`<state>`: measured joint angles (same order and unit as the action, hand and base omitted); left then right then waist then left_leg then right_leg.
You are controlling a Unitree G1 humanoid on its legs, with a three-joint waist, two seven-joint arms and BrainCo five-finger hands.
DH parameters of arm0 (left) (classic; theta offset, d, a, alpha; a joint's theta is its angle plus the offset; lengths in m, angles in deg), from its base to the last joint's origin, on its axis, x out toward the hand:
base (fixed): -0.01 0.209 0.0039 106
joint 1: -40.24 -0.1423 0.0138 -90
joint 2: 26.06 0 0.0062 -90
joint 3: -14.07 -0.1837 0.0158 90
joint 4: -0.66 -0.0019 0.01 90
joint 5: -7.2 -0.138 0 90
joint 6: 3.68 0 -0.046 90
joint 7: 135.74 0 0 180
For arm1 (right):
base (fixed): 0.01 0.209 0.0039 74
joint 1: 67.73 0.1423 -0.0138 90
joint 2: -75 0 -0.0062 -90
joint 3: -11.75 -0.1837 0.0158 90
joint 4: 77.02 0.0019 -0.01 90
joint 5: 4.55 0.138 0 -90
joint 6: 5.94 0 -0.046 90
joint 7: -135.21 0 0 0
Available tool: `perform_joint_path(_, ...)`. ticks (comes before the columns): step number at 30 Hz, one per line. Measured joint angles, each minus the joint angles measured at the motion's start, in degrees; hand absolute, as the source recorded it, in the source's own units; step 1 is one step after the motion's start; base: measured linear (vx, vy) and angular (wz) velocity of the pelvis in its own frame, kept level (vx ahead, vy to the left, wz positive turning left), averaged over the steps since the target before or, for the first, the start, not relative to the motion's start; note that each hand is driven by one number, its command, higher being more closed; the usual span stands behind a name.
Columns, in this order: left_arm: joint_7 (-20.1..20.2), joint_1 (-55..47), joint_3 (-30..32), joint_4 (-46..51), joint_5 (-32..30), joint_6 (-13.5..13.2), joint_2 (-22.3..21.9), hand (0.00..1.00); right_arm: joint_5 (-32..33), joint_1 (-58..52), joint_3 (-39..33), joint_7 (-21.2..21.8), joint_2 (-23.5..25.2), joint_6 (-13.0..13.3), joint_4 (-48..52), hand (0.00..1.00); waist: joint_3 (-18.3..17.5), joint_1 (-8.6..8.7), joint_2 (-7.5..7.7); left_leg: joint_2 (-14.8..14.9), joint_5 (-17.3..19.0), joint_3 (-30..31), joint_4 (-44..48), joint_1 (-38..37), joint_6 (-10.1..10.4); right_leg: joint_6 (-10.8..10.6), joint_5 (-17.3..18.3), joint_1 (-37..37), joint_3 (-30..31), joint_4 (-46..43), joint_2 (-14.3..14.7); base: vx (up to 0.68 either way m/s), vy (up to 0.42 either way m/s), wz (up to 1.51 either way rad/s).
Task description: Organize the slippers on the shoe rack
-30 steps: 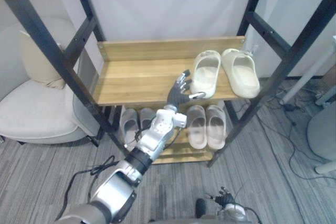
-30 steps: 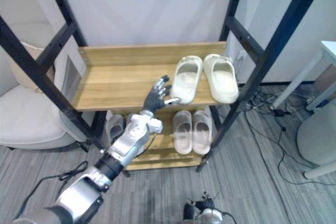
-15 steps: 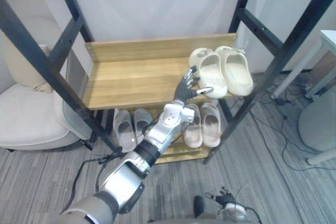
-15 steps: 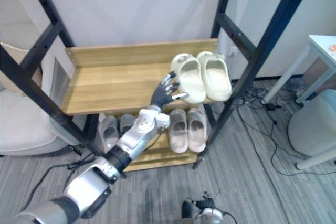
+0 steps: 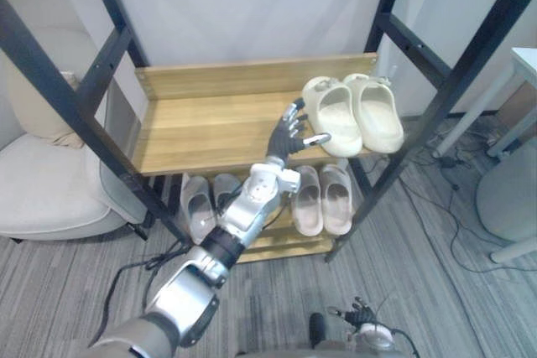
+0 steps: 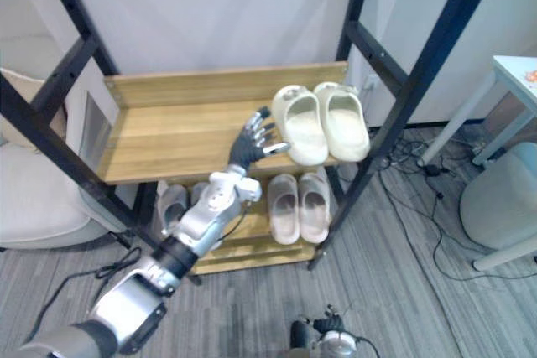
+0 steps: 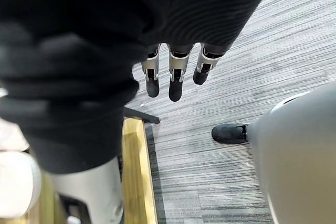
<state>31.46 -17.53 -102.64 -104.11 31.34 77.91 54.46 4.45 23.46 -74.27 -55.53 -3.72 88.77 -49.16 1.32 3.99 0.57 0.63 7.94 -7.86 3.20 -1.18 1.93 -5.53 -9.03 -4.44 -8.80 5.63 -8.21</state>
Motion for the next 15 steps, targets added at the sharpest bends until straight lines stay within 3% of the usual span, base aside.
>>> perform_joint_path(3,3.59,-6.75,-1.86,12.29,2.62,-1.23,1.89,0.0,0.01,0.7,1.13,0.52,-0.23,0.22,-1.07,0.0,-0.08,-1.56,0.03,-0.45,-0.11,1.74,1.08,1.1,-0.27,0.0,0.0,0.43,-0.97,-0.01,-0.71,-0.02,0.0,0.26)
perform_joint_path(8,10.57,-17.98,-8.96,15.36,8.29,-2.26,3.13,0.0,-0.11,1.74,3.12,1.15,0.1,0.11,-1.86,0.0,-0.06,-2.71,-0.02,-0.65,-0.19,2.29,1.21,0.26,-0.39,0.0,0.06,1.59,-1.71,-0.01,-0.88,-0.04,-0.004,0.08)
perform_joint_path(10,13.4,-21.04,-12.51,13.09,8.69,-1.82,3.86,0.0,-0.1,1.75,3.5,1.24,0.08,0.12,-1.87,0.0,-0.04,-2.9,-0.04,-0.64,-0.2,2.31,1.2,0.06,-0.37,0.19,0.43,1.92,-1.75,-0.01,-0.88,-0.06,-0.031,0.0)
perform_joint_path(13,17.66,-25.07,-17.45,1.52,7.29,-0.27,3.53,0.0,-0.1,1.79,5.45,1.34,0.03,0.13,-1.87,0.0,-0.06,-2.99,-0.2,-0.32,-0.25,2.67,1.05,0.04,-0.21,0.27,0.74,2.46,-2.07,-0.01,-0.69,-0.07,-0.036,0.06)
perform_joint_path(15,19.27,-26.56,-18.15,-12.6,3.09,0.78,2.29,0.0,-0.08,1.77,6.67,1.3,0.18,0.26,-1.89,0.0,0.31,-2.94,-0.2,-0.13,-0.68,3.58,1.05,-0.52,0.25,0.41,0.91,2.98,-2.84,-0.02,-0.52,0.0,-0.044,0.16)
